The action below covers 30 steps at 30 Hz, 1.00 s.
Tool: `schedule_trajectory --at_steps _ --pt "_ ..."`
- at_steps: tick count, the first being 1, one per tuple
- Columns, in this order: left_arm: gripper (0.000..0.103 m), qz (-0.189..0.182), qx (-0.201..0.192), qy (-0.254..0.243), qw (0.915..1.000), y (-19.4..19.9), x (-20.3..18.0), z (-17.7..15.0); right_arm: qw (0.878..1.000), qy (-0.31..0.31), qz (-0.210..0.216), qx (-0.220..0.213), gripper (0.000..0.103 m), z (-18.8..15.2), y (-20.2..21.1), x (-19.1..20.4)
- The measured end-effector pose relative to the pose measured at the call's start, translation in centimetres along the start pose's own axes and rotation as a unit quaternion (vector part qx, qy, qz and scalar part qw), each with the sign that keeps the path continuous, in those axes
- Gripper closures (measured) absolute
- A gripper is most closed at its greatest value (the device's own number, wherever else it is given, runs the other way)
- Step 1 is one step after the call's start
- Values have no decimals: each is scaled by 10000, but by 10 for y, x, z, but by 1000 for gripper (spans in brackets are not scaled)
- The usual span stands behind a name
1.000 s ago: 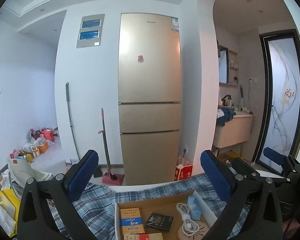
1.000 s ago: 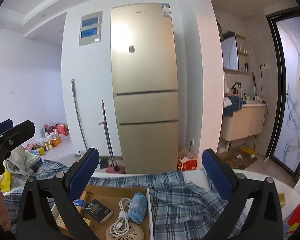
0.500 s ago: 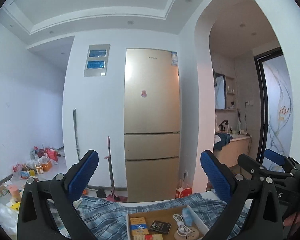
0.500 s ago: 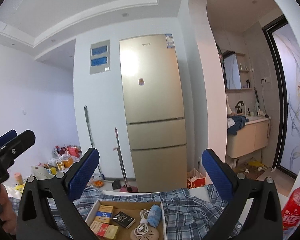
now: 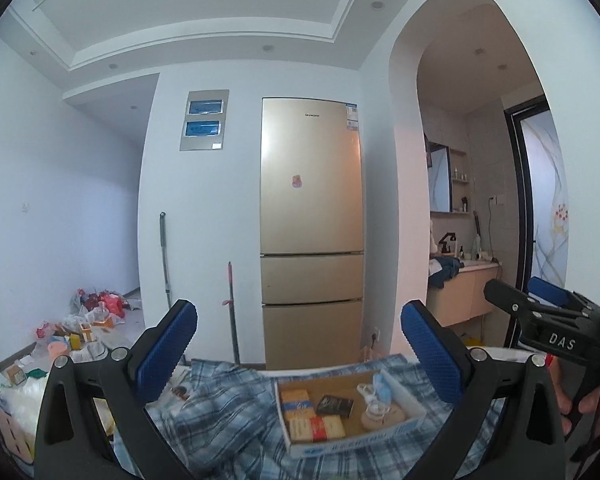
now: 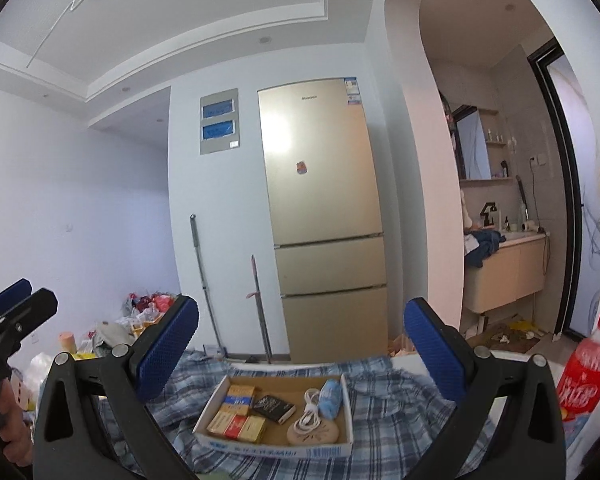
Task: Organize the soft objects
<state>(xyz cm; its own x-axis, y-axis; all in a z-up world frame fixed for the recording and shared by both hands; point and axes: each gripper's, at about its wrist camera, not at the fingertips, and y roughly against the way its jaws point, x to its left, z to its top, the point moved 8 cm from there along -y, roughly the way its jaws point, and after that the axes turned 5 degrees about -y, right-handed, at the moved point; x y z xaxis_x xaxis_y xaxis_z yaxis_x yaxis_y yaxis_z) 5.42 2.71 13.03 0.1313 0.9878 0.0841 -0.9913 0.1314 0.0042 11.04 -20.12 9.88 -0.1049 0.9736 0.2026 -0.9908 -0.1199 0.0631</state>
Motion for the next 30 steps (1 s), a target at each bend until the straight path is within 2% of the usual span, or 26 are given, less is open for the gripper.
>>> schedule_trajectory --at_steps 8,13,19,21,24,30 --pt "0 1 331 78 9994 -9 2 -55 9987 285 115 407 0 -54 -10 10" --pt "0 50 690 96 9976 -25 7 -89 9995 96 68 309 0 -82 -15 2" --pt "0 144 879 161 9959 -41 13 -123 9968 198 224 743 0 -109 -25 4" --pt "0 256 909 82 9955 -44 12 -132 9959 227 226 843 0 -115 -27 4" --pt "0 147 1000 44 9949 -48 6 -140 9939 181 304 1045 0 -123 -29 6" --pt "0 118 1076 82 9941 -51 6 -144 9925 198 277 1176 0 -129 -34 7"
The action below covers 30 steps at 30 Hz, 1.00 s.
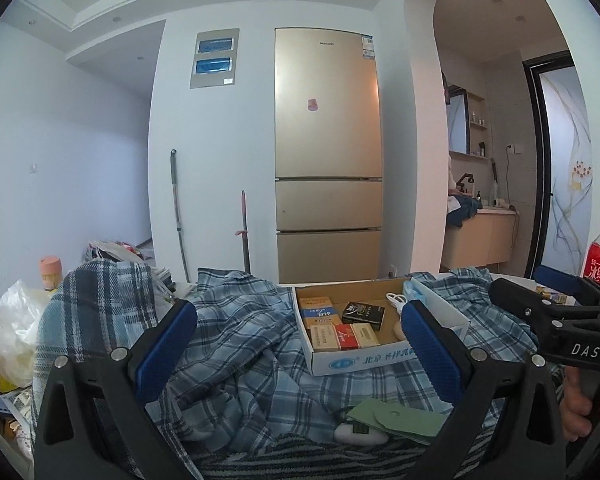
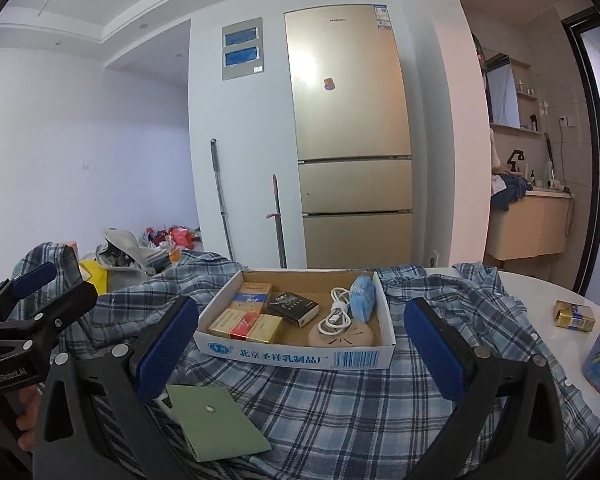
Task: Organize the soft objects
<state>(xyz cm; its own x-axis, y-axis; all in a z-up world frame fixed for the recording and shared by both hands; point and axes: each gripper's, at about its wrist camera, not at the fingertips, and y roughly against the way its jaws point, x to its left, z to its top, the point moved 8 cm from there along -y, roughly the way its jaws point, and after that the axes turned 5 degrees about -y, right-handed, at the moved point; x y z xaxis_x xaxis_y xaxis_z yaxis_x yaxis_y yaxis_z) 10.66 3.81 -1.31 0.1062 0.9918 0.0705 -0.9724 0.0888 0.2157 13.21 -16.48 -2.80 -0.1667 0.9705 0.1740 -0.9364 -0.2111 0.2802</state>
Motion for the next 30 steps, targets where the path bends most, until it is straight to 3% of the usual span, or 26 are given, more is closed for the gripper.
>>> schedule_trajectory --at_steps 16,20,26,30 --pt "0 3 403 143 9991 -9 5 -12 9987 -88 -77 496 0 -13 -17 -4" --pt "0 -9 538 205 9983 -12 7 -16 9961 -106 231 848 1 -22 -25 3" --pt "0 31 513 191 9985 -10 8 -16 9865 -222 689 1468 11 -41 -38 12" --pt "0 25 463 106 9989 -7 5 -15 9735 -217 1015 2036 16 -61 -49 22"
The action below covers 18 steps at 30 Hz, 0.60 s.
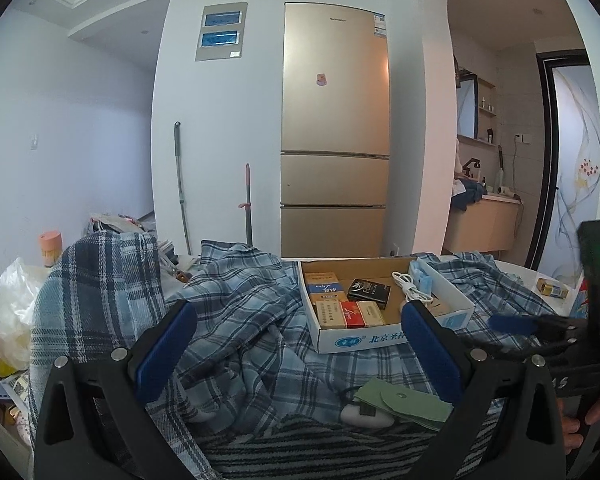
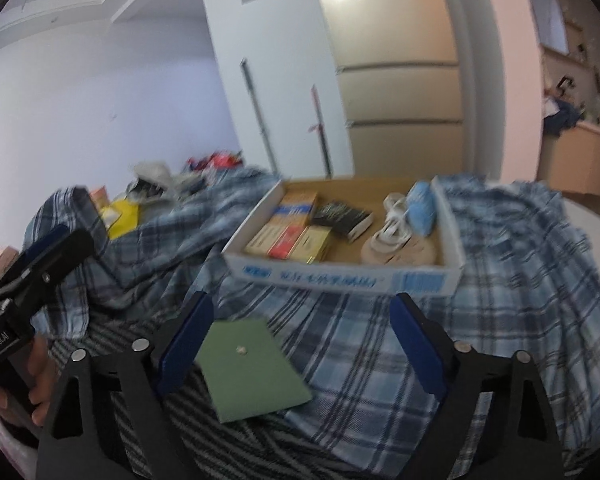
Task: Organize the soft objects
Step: 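Lower the right gripper onto the green felt pouch and close on it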
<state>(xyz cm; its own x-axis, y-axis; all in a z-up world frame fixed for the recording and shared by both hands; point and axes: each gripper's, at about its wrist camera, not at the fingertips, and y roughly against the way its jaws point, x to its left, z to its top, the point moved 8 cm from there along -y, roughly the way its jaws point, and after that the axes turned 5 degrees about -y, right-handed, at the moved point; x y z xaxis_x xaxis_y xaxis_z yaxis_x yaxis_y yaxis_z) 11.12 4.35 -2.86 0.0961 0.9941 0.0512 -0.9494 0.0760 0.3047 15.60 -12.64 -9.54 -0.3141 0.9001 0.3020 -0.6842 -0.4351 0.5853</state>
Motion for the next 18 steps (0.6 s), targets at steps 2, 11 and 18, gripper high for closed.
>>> schedule_trajectory --at_steps 2,11,18 --pt "0 -20 50 -20 10000 -2 -1 -1 9994 1 60 346 18 -9 -12 1" --pt "0 -8 126 -97 9999 -6 -5 -4 9899 55 328 1378 25 -39 -45 10" --pt "0 -48 151 -204 9997 -5 -10 -5 9853 -213 517 1613 27 -44 -54 4"
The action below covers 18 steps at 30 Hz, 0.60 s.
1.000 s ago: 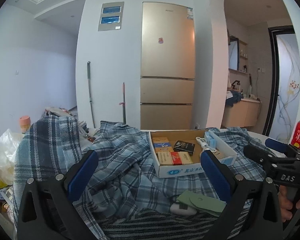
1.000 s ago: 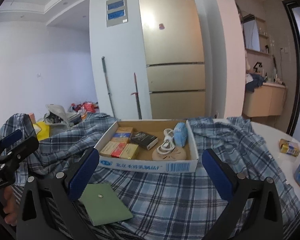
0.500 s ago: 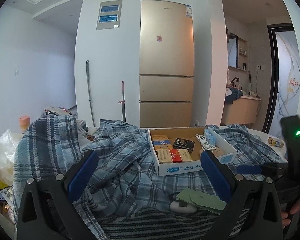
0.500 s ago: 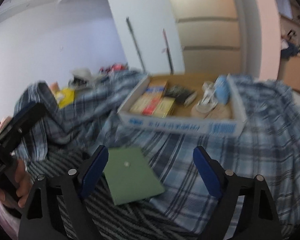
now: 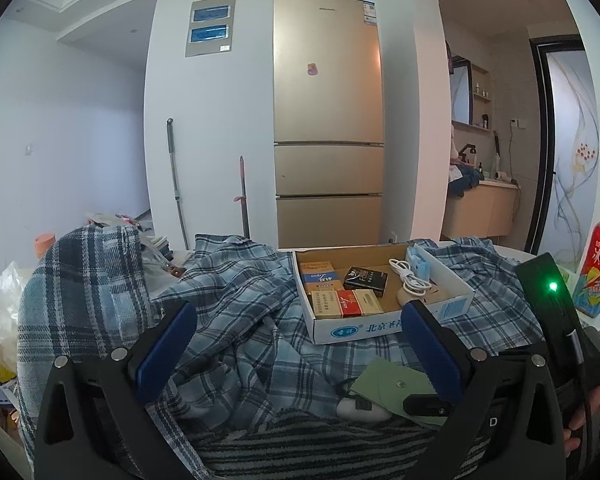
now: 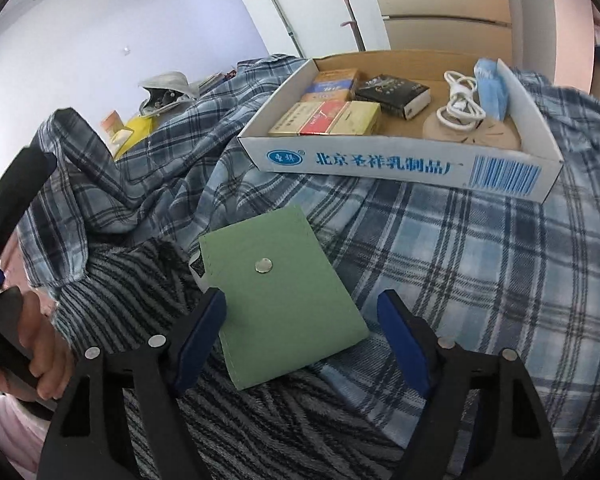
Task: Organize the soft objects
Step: 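Lower the right gripper onto the green felt pouch and close on it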
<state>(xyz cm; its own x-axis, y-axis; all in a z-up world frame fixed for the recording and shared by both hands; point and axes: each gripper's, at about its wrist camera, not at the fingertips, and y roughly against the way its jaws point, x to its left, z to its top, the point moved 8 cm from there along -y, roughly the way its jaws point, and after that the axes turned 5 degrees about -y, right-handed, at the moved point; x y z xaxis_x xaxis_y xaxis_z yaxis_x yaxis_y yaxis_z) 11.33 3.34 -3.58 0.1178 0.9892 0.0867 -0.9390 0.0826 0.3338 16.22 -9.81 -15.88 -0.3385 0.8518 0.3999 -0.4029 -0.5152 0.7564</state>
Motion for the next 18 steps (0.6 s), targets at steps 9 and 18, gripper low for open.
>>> schedule_trajectory --at_steps 9,18 --pt "0 -30 95 140 9999 -3 4 -3 9987 498 -45 -130 32 -3 8 16" --pt "0 -34 196 384 9991 -7 13 -5 9975 632 329 -17 28 -8 11 28"
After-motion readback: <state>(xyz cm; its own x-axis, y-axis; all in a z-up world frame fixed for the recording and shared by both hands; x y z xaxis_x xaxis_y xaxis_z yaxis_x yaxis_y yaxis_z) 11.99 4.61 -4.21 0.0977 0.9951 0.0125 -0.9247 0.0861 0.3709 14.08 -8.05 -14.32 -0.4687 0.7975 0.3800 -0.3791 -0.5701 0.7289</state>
